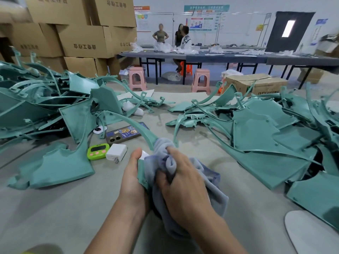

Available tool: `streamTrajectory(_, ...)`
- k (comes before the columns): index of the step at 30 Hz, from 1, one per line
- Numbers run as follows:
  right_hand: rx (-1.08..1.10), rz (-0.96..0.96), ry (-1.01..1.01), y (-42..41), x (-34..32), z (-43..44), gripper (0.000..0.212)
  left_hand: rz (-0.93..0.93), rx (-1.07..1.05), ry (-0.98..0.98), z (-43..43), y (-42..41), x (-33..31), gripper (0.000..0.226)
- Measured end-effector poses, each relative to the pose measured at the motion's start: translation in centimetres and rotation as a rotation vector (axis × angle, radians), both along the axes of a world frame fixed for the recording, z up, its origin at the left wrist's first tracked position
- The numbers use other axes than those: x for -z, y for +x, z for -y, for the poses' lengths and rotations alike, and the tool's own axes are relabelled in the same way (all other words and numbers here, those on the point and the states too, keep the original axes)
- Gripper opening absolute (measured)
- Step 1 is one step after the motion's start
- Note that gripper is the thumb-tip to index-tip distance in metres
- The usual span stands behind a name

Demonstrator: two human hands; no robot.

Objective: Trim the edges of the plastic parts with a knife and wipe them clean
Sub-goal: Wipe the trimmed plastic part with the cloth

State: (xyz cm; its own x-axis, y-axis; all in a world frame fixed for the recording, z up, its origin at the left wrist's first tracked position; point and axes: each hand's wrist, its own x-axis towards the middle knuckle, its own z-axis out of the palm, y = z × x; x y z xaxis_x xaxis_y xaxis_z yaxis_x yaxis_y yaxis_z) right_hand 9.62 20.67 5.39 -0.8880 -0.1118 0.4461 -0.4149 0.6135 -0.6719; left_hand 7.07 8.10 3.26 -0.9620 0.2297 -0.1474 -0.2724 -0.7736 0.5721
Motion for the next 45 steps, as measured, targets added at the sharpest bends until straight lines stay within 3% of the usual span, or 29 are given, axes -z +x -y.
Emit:
streamTrajectory(2, -0.124, 0.044, 0.117, 0.8, 0.4, -0.2, 0.044, 0.031, -0.093, 0.033, 0.4, -0.3, 0.3, 0.071)
streamTrajectory(5, -0.176, 0.041, 0.245, 1.3, 0.8, -0.1, 0.054, 0.022, -0.249, -0.08, 0.8, -0.8, 0.9, 0.035)
streamTrajectory(7, -0.153, 0.067, 0.183, 0.7, 0.6, 0.1, 0.047, 0.039, -0.238, -0.091, 0.4, -0.8, 1.0, 0.048)
streamTrajectory(11, 0.109, 0.191, 0.059, -2.3, -0.7, 0.7, 0.014, 0.032, -0.14, -0.031, 0.0, -0.7, 1.3, 0.054)
streamTrajectory(15, -0.064, 0.147, 0.248, -0.7, -0.9, 0.9, 0.012, 0.024, -0.169, 0.047, 0.7, -1.2, 1.6, 0.058)
streamTrajectory(18, -0.133, 0.139, 0.488, 1.9, -0.6, -0.2, 0.037, 0.071, -0.149, 0.088, 1.2, -1.4, 1.8, 0.075)
streamTrajectory(20, -0.077, 0.124, 0.56, 2.2, -0.3, -0.6, 0.027, 0.057, -0.14, 0.113, 1.1, -1.5, 1.7, 0.069)
streamTrajectory(25, 0.133, 0.228, 0.546, -0.9, -1.3, 0.6, 0.008, -0.025, -0.085, 0.117, 1.0, -1.1, 1.6, 0.061)
streamTrajectory(28, 0.218, 0.235, 0.63, -2.3, -0.7, 1.1, 0.024, -0.016, -0.061, 0.131, 0.9, -0.5, 1.7, 0.064)
streamTrajectory(32, 0.083, 0.128, 0.572, -1.0, -0.6, 0.5, 0.017, -0.061, -0.064, 0.104, 1.1, -0.5, 1.1, 0.062)
streamTrajectory(35, -0.013, 0.029, 0.301, -0.5, -2.2, 0.8, 0.013, -0.08, -0.109, 0.064, -0.2, -0.4, 1.5, 0.042)
streamTrajectory(36, -0.003, -0.009, 0.255, -0.9, -3.0, 1.3, 0.01, -0.069, -0.163, 0.06, -0.7, -0.3, 1.8, 0.047)
streamTrajectory(40, 0.034, 0.022, 0.257, -2.5, -4.7, 2.7, 0.026, -0.026, -0.21, 0.081, -1.2, -0.2, 1.6, 0.073)
streamTrajectory(41, 0.022, 0.052, 0.266, -2.4, -4.6, 2.6, 0.021, -0.035, -0.217, 0.07, -0.8, -0.3, 1.7, 0.072)
streamTrajectory(44, -0.081, 0.095, 0.423, -1.0, -3.4, 1.4, 0.004, 0.005, -0.206, -0.005, 0.6, -0.9, 1.1, 0.039)
streamTrajectory(45, -0.12, 0.132, 0.48, -0.6, -3.2, 0.8, 0.009, 0.022, -0.178, 0.032, 1.1, -1.1, 0.7, 0.044)
